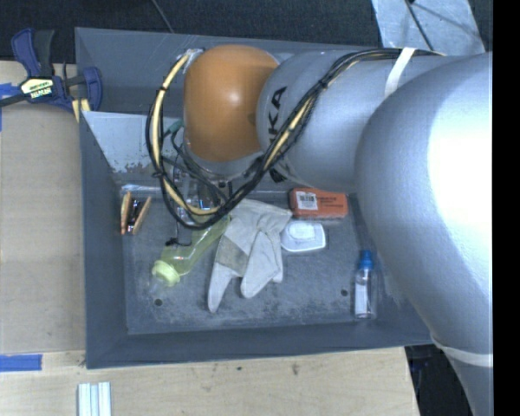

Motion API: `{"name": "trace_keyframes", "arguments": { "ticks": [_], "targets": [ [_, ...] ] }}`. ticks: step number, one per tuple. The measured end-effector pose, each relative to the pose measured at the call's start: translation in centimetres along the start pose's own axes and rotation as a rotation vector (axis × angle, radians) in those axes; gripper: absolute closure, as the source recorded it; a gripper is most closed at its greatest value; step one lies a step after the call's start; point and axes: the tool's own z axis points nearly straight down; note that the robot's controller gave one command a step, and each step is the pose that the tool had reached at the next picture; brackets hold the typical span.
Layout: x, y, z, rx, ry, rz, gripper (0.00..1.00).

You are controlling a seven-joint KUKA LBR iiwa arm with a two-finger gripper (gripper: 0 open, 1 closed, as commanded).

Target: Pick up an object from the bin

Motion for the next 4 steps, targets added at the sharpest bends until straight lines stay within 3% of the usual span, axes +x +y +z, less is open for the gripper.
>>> {"name": "trace_keyframes", "arguments": {
  "ticks": [1,2,3,4],
  "targets": [
    [-0.1,-0.1,-0.5,-0.002,-0.006,0.003,0.00],
    [3.7,-4.3,2.5,-0.006,-0.011,0.046,0.00],
    [5.2,-6.7,4.5,0.001,-0.006,0.093,0.00],
    [5.1,-7.2,5.7,-0.002,-0.005,0.100,1.00]
  ]
}}
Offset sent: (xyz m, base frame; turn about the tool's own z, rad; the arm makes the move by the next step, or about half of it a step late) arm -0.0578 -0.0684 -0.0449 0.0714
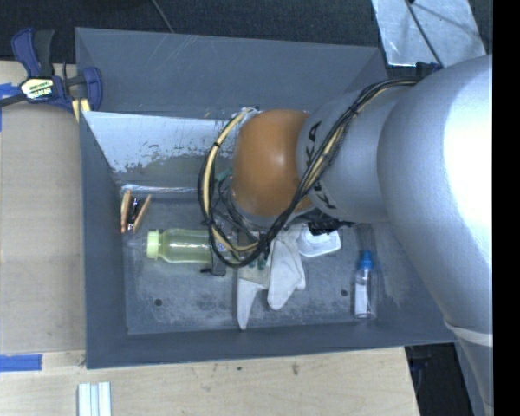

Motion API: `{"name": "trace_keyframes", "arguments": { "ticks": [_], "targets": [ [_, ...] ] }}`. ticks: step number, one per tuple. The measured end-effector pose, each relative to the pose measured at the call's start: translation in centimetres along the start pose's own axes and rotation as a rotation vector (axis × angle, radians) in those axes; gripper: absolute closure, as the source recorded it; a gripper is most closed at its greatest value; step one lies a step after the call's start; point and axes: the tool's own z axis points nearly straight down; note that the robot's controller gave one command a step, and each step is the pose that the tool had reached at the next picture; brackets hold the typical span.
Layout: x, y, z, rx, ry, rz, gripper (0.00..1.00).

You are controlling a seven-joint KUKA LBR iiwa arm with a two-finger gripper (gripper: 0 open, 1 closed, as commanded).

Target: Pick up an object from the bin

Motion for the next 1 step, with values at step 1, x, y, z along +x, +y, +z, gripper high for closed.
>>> {"name": "trace_keyframes", "arguments": {
  "ticks": [1],
  "targets": [
    [0.00,0.00,0.00,0.000,0.000,0.000,1.00]
  ]
}}
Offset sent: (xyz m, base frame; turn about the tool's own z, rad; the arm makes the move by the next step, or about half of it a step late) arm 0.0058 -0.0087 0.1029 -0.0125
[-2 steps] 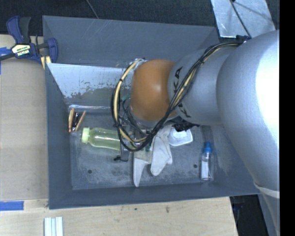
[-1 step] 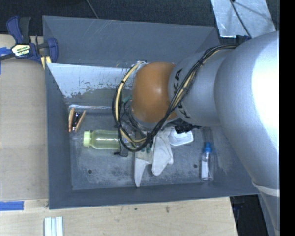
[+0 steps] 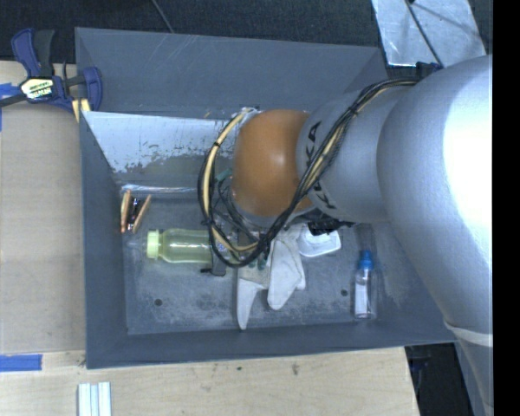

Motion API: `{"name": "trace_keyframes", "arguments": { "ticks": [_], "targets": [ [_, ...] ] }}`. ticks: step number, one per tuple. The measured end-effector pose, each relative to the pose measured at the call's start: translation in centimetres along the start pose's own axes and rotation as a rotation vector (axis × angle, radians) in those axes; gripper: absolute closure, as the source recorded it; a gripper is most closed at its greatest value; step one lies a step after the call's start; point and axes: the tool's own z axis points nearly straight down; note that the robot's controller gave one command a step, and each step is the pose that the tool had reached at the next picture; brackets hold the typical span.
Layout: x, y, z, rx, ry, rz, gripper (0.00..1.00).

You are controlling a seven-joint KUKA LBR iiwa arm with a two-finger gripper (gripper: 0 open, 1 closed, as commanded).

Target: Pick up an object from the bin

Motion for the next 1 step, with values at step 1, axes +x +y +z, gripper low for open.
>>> {"name": "trace_keyframes", "arguments": {
  "ticks": [1],
  "targets": [
    [-0.73,-0.83,-10.30,0.000,0.000,-0.012,1.00]
  ]
}}
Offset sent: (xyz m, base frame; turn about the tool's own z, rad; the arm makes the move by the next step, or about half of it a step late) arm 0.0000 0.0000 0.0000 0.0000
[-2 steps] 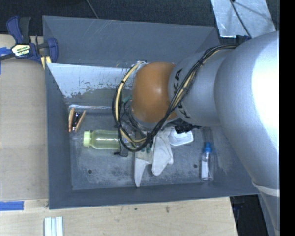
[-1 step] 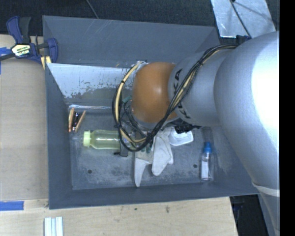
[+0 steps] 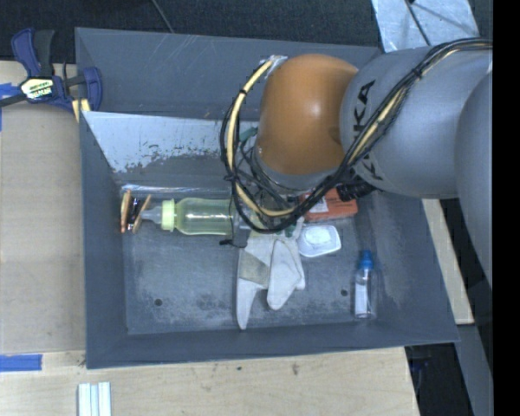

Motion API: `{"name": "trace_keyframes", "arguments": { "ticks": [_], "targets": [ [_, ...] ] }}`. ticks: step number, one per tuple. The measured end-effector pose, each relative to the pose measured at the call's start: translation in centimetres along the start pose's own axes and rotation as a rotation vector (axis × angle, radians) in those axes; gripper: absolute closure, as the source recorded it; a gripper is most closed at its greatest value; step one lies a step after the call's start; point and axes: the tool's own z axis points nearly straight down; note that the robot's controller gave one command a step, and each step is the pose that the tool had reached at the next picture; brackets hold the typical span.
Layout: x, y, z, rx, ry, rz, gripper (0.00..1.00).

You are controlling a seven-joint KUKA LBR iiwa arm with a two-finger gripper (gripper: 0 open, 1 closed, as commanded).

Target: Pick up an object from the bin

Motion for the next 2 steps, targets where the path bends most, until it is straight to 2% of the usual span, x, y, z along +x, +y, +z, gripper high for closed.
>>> {"name": "trace_keyframes", "arguments": {
  "ticks": [1,2],
  "targets": [
    [0.0,0.0,0.0,0.000,0.000,0.001,1.00],
    [1.5,-1.1,-5.2,0.001,0.006,-0.003,1.00]
  ]
}}
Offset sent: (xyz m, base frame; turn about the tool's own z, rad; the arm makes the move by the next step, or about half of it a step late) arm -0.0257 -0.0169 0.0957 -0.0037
